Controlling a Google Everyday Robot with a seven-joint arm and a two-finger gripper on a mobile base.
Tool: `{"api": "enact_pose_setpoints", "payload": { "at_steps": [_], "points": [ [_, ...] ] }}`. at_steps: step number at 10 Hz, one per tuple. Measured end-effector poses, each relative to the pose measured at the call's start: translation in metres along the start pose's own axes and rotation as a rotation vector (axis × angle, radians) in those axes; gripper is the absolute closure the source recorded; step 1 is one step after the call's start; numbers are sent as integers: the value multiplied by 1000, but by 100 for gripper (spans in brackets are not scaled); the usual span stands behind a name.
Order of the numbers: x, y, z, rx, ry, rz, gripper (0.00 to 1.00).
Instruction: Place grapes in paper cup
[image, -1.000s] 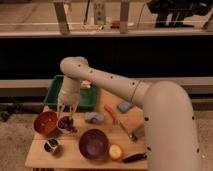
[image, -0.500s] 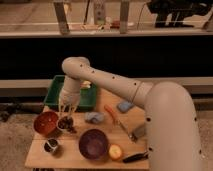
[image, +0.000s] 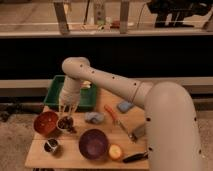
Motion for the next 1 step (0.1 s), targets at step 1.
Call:
{"api": "enact_pose_setpoints", "payload": {
  "at_steps": [1],
  "points": [
    [0, 0, 0, 0, 0, 0, 59]
  ]
}}
